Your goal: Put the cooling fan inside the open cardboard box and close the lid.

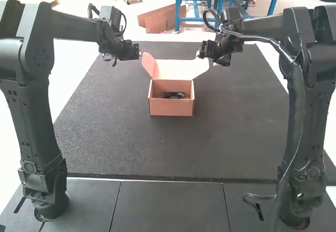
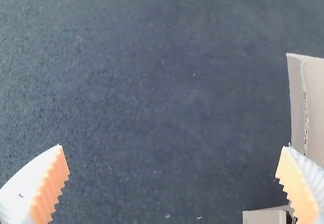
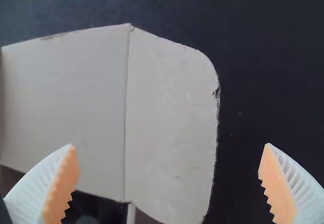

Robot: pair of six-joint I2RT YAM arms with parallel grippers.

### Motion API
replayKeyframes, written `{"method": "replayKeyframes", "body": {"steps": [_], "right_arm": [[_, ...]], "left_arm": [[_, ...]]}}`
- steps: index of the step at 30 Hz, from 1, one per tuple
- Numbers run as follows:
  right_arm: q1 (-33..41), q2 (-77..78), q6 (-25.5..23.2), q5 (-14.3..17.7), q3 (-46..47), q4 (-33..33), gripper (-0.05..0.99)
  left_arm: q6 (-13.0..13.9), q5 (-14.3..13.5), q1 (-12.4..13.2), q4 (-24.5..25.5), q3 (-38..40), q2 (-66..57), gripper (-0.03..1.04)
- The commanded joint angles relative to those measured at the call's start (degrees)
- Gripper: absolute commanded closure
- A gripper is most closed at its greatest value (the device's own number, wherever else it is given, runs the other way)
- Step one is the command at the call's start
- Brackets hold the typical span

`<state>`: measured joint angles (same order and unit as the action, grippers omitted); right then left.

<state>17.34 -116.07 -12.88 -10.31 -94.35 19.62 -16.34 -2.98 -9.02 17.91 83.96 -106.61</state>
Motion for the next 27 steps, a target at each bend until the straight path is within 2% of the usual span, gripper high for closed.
{"method": "replayKeyframes", "body": {"steps": [1,5,7,10,13,15,17,19,22,25,27], "right_arm": [[-1.00,-1.35,-0.56,-1.12,-2.95,-0.19,0.12],[-0.91,-1.70,-0.56,-1.47,-3.48,-0.19,0.15],[-0.91,-1.70,-0.56,-2.09,-3.56,-0.19,0.22],[-0.82,-1.70,-0.56,-2.44,-3.48,-0.19,0.23],[-0.82,-1.70,-0.56,-2.70,-3.48,-0.19,0.32],[-0.82,-1.70,-0.56,-2.88,-3.39,-0.10,0.32],[-0.82,-1.79,-0.56,-3.67,-3.30,-0.10,0.40],[-0.82,-1.79,-1.00,-4.20,-3.30,-0.10,0.40],[-0.73,-1.79,-1.27,-4.64,-3.30,-0.10,0.55],[-0.73,-2.05,-1.35,-4.72,-3.30,-0.10,0.59],[-0.73,-2.14,-1.35,-5.69,-3.39,-0.10,0.66]], "left_arm": [[0.69,0.52,-0.12,-0.51,1.82,-0.71,0.04],[0.78,1.67,-0.21,-0.60,1.91,-0.88,0.04],[0.87,2.54,-0.21,-0.51,1.91,-0.88,0.04],[0.87,4.57,-0.30,-0.33,1.91,-0.88,0.04],[0.78,6.41,-0.30,-0.16,1.91,-0.88,0.04],[0.78,6.76,-0.39,0.11,1.99,-0.88,0.04],[0.78,7.11,-0.56,0.28,1.99,-0.88,0.04],[0.78,7.11,-0.74,0.37,1.99,-0.88,0.04],[0.87,7.11,-0.83,0.46,1.99,-0.88,0.04],[0.87,7.20,-0.83,0.63,1.99,-0.88,0.04],[0.87,7.99,-0.83,0.63,1.99,-0.88,0.04]]}}
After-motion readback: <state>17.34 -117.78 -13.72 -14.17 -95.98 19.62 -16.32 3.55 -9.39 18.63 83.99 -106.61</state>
